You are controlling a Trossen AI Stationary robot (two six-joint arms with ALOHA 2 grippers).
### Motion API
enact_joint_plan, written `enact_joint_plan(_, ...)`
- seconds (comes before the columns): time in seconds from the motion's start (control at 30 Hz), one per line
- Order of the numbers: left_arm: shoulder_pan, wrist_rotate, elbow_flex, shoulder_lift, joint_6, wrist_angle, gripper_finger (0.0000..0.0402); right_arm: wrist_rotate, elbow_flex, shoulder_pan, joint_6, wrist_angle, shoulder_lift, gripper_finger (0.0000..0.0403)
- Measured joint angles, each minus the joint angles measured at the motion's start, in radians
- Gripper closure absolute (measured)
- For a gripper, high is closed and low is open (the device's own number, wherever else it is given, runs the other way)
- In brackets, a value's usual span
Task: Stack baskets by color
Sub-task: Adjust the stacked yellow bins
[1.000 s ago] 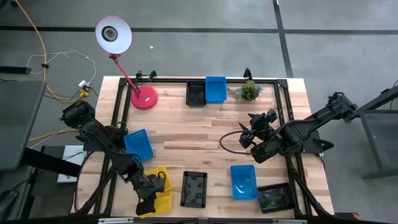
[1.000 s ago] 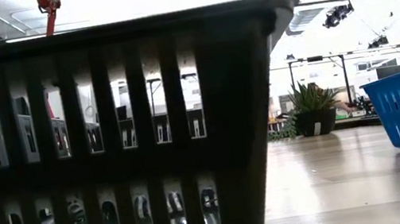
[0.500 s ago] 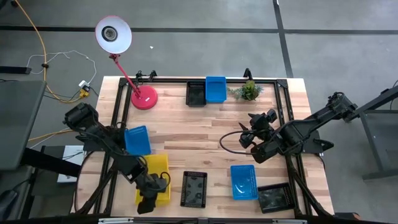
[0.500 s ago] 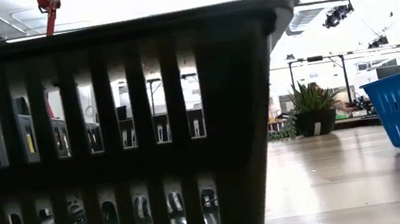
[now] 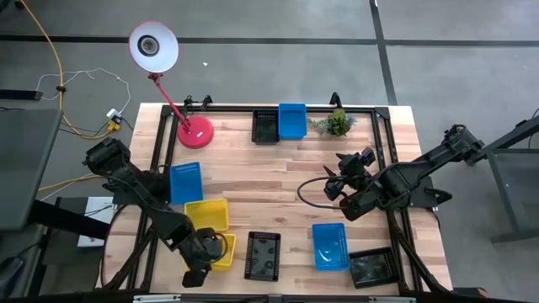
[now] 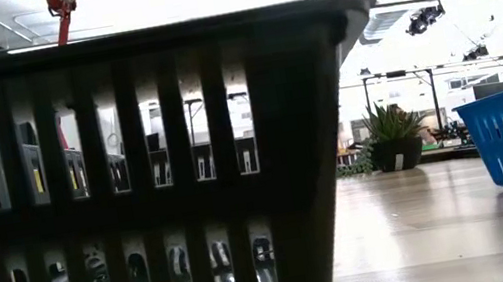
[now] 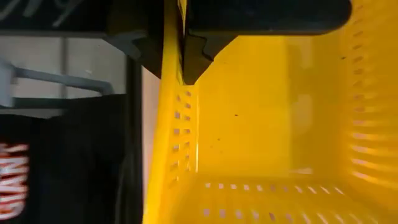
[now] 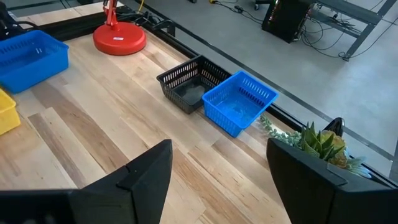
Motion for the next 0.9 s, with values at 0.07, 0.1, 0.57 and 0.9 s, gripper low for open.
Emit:
enact_joint_plan(0.07,-0.022,-0.064,0.020,0.000,0.012,-0.045,0.0400,0.000,0.000,0.000,0.000,0.001,0.000,0.0153)
enact_joint_plan(0.1,-0.035,-0.103,0.027,0.000,0.015,-0.070,0.0401,0.000,0.000,0.000,0.000,0.002,0.000,0.0153)
enact_joint_plan(0.57,-0.116,-0.356,0.031,0.038,-0.109,-0.260,0.0396,0.002,0.000,0.000,0.000,0.009,0.000,0.0153)
enact_joint_plan(0.9,-0.100,-0.262,0.031,0.032,-0.153,-0.234,0.0298,0.002,0.000,0.000,0.000,0.010,0.000,0.0153)
